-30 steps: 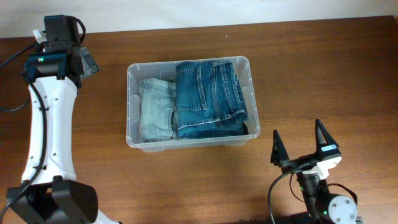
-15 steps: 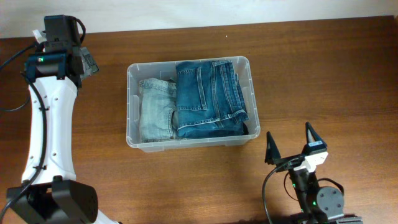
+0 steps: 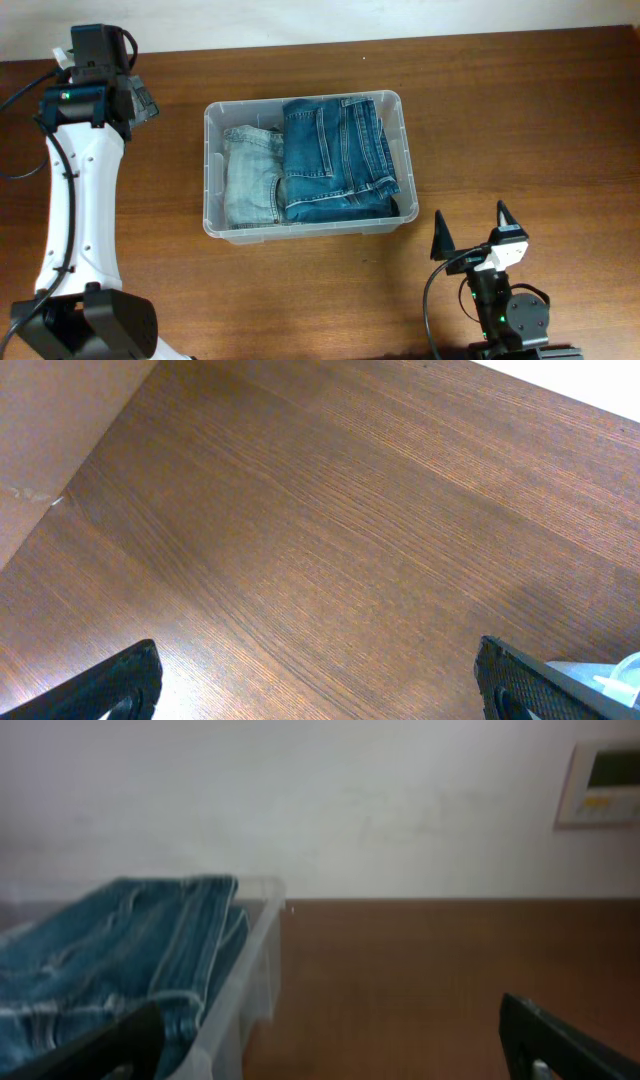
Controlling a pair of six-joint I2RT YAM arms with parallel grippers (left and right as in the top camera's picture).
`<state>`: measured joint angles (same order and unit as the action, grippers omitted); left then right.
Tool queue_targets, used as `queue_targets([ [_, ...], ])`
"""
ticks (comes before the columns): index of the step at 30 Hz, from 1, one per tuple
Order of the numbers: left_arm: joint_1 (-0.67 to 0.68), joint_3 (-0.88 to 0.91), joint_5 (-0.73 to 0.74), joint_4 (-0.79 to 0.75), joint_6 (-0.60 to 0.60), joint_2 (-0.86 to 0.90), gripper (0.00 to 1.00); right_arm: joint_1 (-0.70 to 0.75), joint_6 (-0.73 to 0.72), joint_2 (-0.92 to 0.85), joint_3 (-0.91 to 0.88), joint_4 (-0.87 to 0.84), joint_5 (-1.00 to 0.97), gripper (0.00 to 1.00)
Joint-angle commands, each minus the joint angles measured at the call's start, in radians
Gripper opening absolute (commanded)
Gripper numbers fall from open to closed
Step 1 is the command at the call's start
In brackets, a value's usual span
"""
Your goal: Pack container
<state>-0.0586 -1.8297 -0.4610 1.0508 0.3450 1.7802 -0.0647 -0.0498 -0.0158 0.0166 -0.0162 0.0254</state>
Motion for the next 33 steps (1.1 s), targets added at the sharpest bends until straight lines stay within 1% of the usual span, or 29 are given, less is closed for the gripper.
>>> queue_targets([
  [1, -0.001, 0.000, -0.007, -0.001, 0.006, 0.003, 0.99, 0.008, -0.007, 0.012, -0.011, 0.039, -0.011, 0.98],
  [5, -0.001, 0.000, -0.007, -0.002, 0.006, 0.003, 0.99, 0.008, -0.007, 0.012, -0.011, 0.095, -0.012, 0.98],
  [33, -0.001, 0.000, -0.007, -0.002, 0.006, 0.003, 0.99, 0.008, -0.007, 0.010, -0.011, 0.095, -0.011, 0.99],
])
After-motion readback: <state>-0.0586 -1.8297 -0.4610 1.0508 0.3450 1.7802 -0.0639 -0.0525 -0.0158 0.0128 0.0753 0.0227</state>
